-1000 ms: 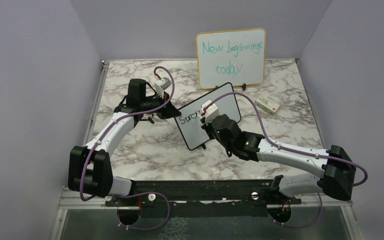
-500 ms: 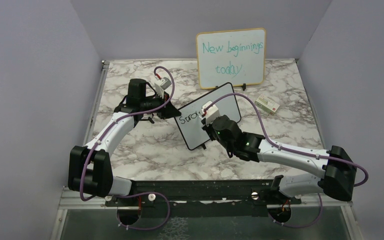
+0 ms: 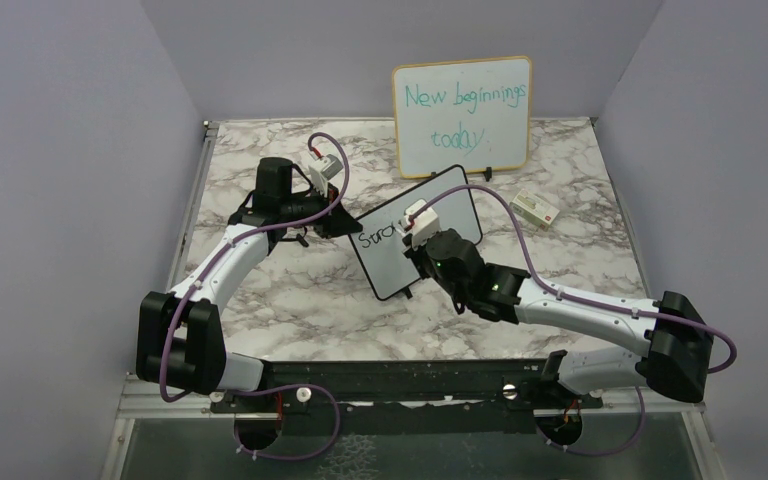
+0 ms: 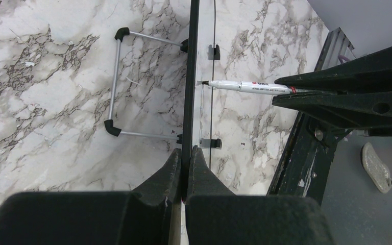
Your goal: Write a sentence on the whiteboard
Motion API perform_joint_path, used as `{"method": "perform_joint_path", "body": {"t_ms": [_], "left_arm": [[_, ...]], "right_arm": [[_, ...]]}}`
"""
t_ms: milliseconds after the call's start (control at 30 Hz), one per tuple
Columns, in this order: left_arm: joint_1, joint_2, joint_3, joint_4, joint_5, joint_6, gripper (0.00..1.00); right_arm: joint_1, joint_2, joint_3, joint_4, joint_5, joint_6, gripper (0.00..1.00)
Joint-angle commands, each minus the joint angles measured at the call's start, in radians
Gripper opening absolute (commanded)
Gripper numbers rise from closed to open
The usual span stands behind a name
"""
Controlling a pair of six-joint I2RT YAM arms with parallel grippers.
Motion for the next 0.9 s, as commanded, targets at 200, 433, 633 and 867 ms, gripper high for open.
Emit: {"method": "perform_joint_path", "body": {"t_ms": [200, 433, 633, 867], "left_arm": [[-0.033, 0.047, -0.029, -0.111, -0.108, 0.072, 0.0], [-0.033, 0.046, -0.029, -0.114, -0.112, 0.074, 0.0], [-0.033, 0.048, -0.027, -0.114, -0.114, 0.074, 0.0], [-0.035, 0.049, -0.027, -0.114, -0.114, 0.074, 0.0]], "right_arm": [[-0.004, 0.013, 0.03, 0.058, 0.01, -0.014, 0.0], [-0.007, 0.024, 0.038, 0.067, 0.029, -0.017, 0.01], [-0.017, 0.021, 0.038, 0.058, 0.051, -0.011, 0.0], [-0.025, 0.018, 0.037, 0.037, 0.071, -0.002, 0.0]]}}
